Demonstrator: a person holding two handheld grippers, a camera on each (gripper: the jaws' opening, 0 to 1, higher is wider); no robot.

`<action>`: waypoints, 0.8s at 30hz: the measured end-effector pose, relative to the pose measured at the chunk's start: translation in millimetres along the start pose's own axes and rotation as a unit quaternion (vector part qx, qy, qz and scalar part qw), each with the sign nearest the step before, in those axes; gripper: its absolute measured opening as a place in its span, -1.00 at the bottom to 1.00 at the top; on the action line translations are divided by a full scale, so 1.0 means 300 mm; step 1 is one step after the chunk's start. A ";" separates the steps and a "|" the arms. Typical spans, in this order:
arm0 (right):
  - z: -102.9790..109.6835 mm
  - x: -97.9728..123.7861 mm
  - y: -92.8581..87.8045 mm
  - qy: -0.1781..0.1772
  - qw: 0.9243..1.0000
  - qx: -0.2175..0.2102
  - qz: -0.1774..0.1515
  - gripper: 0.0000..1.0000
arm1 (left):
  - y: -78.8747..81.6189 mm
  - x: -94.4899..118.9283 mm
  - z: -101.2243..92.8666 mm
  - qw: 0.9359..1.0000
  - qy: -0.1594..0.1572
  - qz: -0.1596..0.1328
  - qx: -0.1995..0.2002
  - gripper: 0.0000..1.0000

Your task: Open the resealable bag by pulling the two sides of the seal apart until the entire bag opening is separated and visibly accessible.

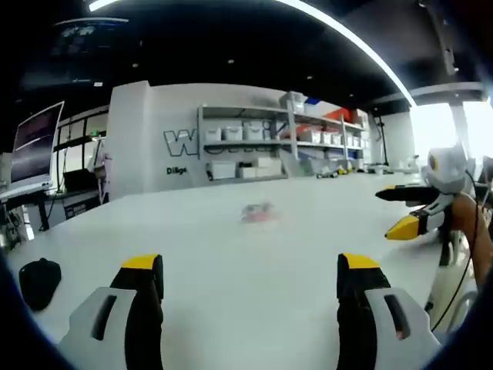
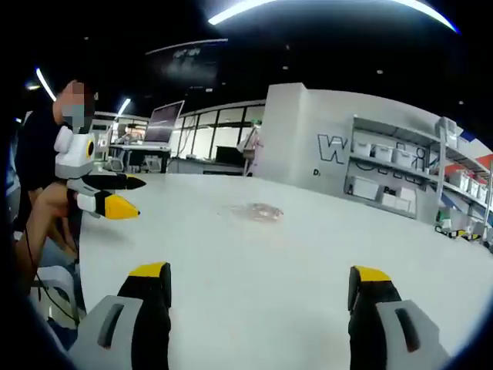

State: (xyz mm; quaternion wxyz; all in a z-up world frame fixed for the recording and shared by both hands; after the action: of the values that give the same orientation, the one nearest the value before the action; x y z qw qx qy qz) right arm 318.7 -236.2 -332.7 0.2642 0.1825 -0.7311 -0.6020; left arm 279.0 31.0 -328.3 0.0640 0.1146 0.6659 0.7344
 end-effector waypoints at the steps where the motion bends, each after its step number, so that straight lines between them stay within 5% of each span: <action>1: 0.000 0.000 0.000 0.000 1.000 0.000 0.000 0.94 | 0.000 0.000 0.000 1.000 0.000 0.000 0.000 0.86; 24: -0.001 -0.001 0.000 0.000 1.000 0.000 -0.001 0.92 | 0.000 0.000 -0.004 1.000 -0.005 0.001 0.001 0.82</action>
State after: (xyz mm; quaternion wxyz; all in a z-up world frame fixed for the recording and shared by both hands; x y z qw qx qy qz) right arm 319.1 -236.3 -332.6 0.2636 0.1834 -0.7311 -0.6019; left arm 278.6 29.7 -328.4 0.0659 0.1192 0.6664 0.7331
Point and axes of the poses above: the point that each gripper's makers call its tool centre point, and the gripper's own axes: x roughly backward along the fingers, z roughly to its left, y roughly out of its top, the point moved 5 cm from there along x, roughly backward along the fingers, and after that the axes turned 2 degrees about -x, right-handed, at the moved point
